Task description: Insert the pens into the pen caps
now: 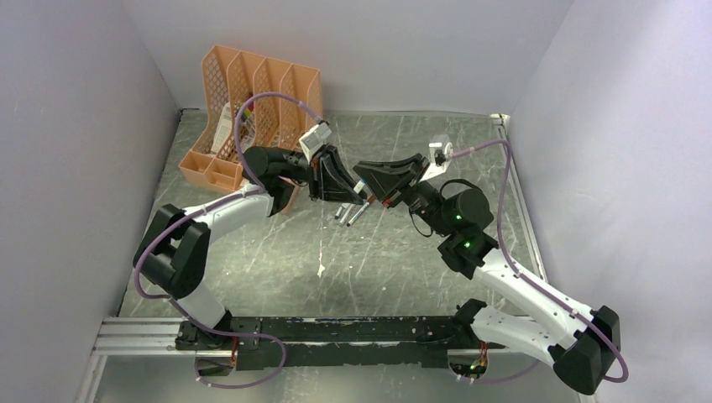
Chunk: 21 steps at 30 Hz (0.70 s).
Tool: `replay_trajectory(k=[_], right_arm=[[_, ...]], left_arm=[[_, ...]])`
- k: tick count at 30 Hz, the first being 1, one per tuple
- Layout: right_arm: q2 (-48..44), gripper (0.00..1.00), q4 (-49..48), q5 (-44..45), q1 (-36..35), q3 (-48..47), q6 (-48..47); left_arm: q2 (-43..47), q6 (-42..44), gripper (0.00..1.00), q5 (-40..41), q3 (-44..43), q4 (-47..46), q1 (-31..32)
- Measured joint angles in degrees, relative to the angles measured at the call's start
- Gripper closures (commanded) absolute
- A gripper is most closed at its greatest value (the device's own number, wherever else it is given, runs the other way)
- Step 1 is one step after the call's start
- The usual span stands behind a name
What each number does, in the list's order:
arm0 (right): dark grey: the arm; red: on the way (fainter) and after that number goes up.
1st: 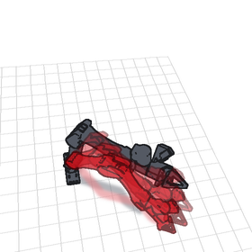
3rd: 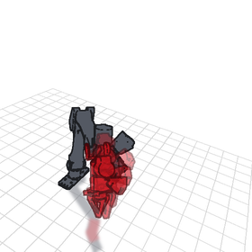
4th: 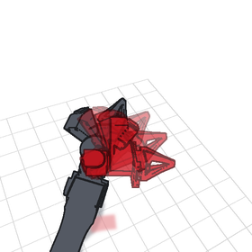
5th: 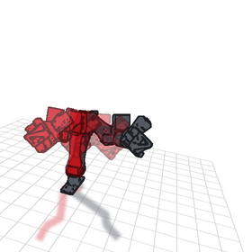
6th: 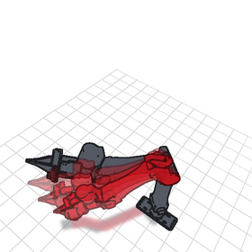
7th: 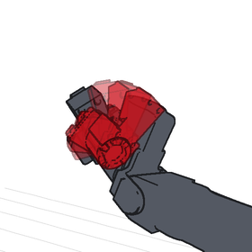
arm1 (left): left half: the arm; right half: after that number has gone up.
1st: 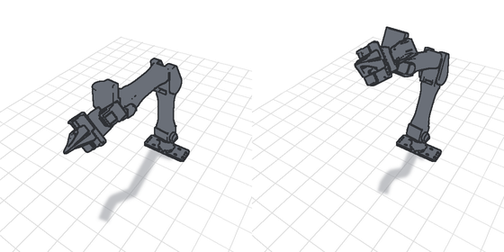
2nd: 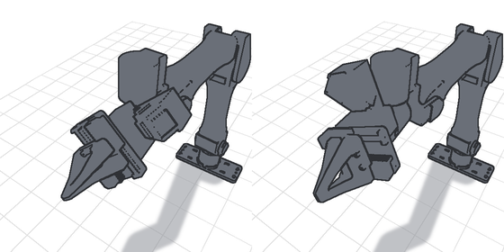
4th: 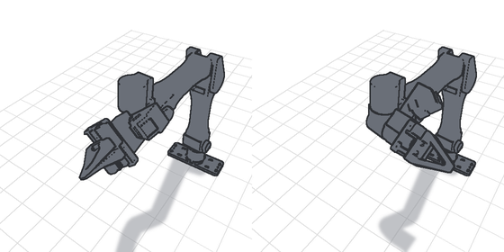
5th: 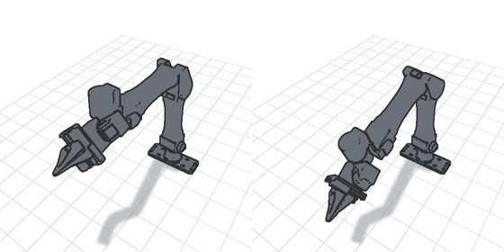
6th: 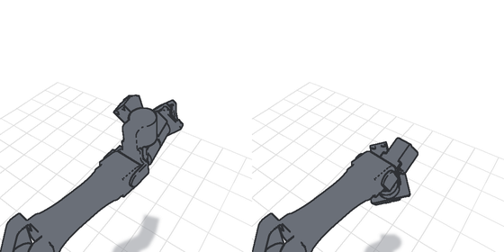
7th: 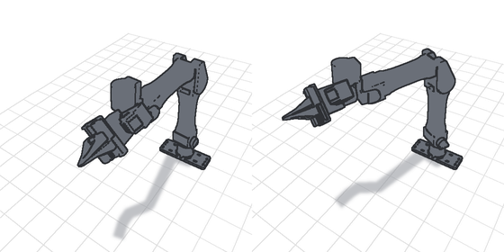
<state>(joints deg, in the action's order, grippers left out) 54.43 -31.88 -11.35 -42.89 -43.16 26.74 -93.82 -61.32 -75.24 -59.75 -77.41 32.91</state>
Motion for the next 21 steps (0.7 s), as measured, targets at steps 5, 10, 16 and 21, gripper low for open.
replay_trajectory(k=[5,10,16,21], right_arm=[[0.1,1.00,-2.3,0.0,-0.1,0.8,0.2],[1.0,1.00,-3.8,0.7,-0.4,1.2,0.2],[2.4,1.00,-6.3,2.0,-1.3,1.8,0.0],[3.5,1.00,-8.5,3.5,-1.5,2.5,-0.2]], left_arm=[[-0.7,0.0,0.93,-2.4,-2.7,0.9,-0.2],[-1.8,0.0,0.93,-5.1,-4.8,0.9,-0.7],[-2.9,-0.8,0.93,-8.3,-6.9,0.8,-1.5],[-4.3,-2.2,0.94,-10.4,-9.0,0.4,-2.1]])
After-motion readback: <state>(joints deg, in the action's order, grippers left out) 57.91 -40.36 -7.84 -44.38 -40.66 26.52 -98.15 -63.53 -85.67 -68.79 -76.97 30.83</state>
